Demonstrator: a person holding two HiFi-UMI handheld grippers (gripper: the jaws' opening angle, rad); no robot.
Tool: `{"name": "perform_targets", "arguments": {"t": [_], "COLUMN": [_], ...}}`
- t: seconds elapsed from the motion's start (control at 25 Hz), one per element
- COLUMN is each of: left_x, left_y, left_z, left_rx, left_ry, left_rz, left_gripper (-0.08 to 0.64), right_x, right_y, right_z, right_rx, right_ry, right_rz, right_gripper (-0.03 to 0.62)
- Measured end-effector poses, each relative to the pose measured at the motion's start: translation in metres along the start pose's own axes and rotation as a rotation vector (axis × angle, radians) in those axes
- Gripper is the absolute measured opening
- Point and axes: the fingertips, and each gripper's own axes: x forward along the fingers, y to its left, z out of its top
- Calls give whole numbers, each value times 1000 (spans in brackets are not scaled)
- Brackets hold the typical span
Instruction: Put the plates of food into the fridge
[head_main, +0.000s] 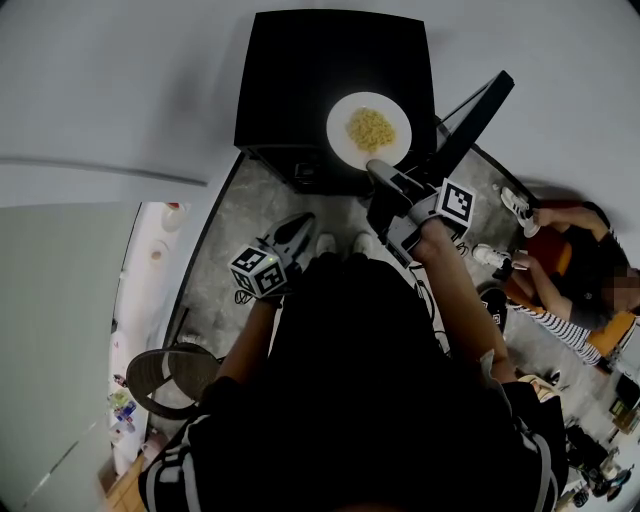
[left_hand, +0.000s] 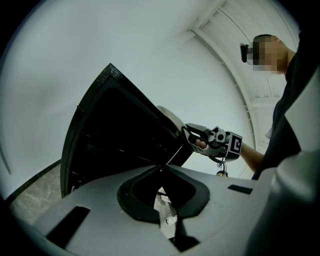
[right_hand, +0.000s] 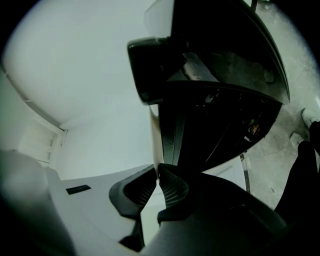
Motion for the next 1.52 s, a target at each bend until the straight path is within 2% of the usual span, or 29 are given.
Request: {"name": "perform_targets", "arguments": {"t": [0.8, 1.52], "left_x": [5, 6], "left_y": [-9, -24], "left_z": [-4, -16], "left_rx": [12, 22], "left_ry": [23, 43], "left_rz": [-17, -33], "left_gripper": [25, 25], "right_x": [-30, -61], "right_y": [-6, -26], "right_z": [-36, -70], "right_rx": [-84, -115], "right_ry": [99, 194], "right_rz": [-10, -25], "right_gripper": [35, 34]}}
